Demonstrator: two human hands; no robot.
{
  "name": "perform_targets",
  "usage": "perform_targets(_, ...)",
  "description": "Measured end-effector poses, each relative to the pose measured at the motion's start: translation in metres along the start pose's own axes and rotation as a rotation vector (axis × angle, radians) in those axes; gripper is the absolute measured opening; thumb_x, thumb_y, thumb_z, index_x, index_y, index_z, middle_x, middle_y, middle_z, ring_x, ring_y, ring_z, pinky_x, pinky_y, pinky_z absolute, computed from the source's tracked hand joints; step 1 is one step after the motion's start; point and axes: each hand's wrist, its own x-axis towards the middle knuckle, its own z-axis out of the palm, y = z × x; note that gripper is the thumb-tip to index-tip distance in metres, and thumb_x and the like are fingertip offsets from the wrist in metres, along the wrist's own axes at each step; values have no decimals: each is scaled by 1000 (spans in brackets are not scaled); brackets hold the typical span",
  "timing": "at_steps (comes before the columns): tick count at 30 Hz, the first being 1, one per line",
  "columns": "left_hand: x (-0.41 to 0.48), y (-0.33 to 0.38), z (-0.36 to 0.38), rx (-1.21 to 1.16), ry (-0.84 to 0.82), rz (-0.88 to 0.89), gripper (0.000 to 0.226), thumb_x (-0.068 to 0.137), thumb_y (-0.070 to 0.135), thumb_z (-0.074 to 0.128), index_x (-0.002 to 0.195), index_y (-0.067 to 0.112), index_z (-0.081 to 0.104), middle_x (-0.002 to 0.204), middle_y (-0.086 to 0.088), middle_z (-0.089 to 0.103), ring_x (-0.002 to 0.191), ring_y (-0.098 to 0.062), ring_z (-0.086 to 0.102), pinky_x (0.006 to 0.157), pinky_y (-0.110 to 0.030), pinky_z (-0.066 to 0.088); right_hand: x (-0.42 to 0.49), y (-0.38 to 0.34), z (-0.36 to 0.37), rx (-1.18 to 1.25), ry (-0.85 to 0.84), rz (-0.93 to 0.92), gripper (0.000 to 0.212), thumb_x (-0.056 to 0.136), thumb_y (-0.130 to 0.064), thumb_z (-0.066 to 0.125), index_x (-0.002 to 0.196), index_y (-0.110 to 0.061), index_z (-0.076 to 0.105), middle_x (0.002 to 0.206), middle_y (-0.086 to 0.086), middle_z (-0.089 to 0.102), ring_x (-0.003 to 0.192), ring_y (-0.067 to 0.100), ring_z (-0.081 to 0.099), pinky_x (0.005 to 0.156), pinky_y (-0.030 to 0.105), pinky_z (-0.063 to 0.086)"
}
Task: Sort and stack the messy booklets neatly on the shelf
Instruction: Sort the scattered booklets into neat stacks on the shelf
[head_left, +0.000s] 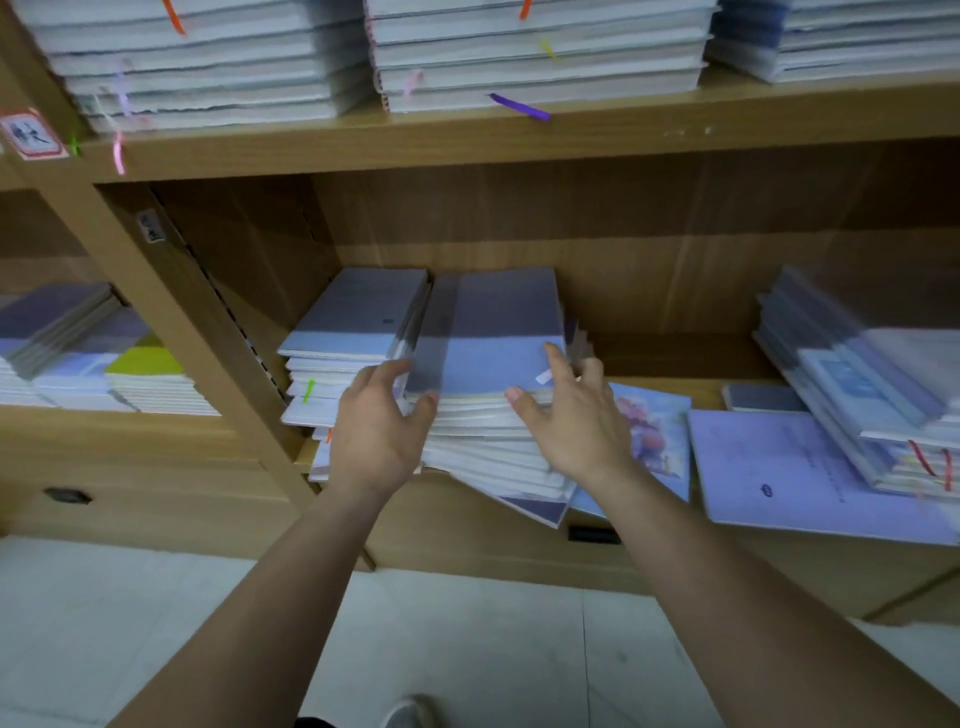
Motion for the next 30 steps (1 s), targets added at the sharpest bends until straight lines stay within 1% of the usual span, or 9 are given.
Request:
perform_targets(2, -8, 15, -3, -7, 23, 107, 41, 92, 35, 65, 130, 21, 60, 130, 1, 58, 118, -19, 54, 99, -36, 47, -6, 7, -9, -3, 4, -32, 70, 97, -64, 38, 155, -28, 20, 147, 7, 34, 132, 30, 41, 91, 42, 44)
perform_targets(5, -24, 42, 8, -32, -81, 210, 36, 92, 36, 65, 126, 25, 62, 125, 8, 59, 109, -11, 57, 89, -32, 49, -15, 32, -31, 2, -31, -60, 60, 100, -55, 40, 151, -24, 31, 142, 6, 43, 131, 28, 45, 95, 42, 45)
perform_targets(10, -52, 81, 45, -15, -309, 369, 34, 92, 36, 64, 124, 25, 63, 121, 10, 60, 107, -10, 58, 87, -23, 44, -39, 105, -77, -32, -165, 1, 34, 97, -36, 58, 125, -18, 63, 120, 3, 61, 107, 22, 61, 85, 29, 45)
perform_targets(12, -61, 95, 63, 22, -390, 419, 34, 93, 39, 63, 124, 26, 62, 121, 10, 59, 109, -11, 57, 88, -23, 42, -54, 135, -95, -11, -181, 30, 27, 95, -28, 63, 118, -14, 68, 114, 5, 69, 99, 17, 62, 82, 26, 43)
perform_targets(17, -79, 124, 119, 165, -633, 527, 41, 91, 45, 62, 126, 24, 60, 129, 4, 60, 117, -16, 55, 97, -31, 45, -92, 189, -147, 14, -46, 85, 22, 92, -25, 67, 111, -15, 71, 105, 2, 68, 88, 15, 63, 87, 30, 49)
perform_targets(20, -78, 143, 154, 240, -657, 570, 49, 90, 50, 61, 130, 23, 57, 131, 2, 59, 123, -18, 52, 101, -31, 42, -107, 207, -172, 39, 66, 27, 17, 89, -26, 69, 104, -19, 72, 98, -5, 65, 88, 11, 63, 85, 35, 52)
perform_targets(23, -65, 168, 183, 251, -605, 522, 64, 90, 54, 59, 144, 22, 45, 144, -1, 49, 132, -21, 44, 106, -31, 34, -111, 221, -188, -29, 268, -52, 28, 84, -31, 74, 109, -18, 71, 103, -2, 61, 99, 18, 61, 87, 34, 50)
perform_targets(26, -45, 189, 207, 285, -566, 504, 73, 91, 57, 57, 150, 21, 35, 152, -4, 39, 139, -25, 35, 109, -36, 30, -102, 235, -197, -238, 410, -37, 62, 80, -48, 68, 133, -18, 58, 131, 5, 50, 119, 30, 48, 96, 42, 45)
perform_targets(30, -27, 196, 237, 350, -651, 463, 81, 88, 64, 55, 151, 19, 30, 155, -5, 36, 142, -26, 32, 111, -41, 34, -86, 251, -190, -375, 275, 110, 92, 83, -62, 63, 156, -24, 22, 162, 5, 20, 148, 31, 15, 114, 53, 23)
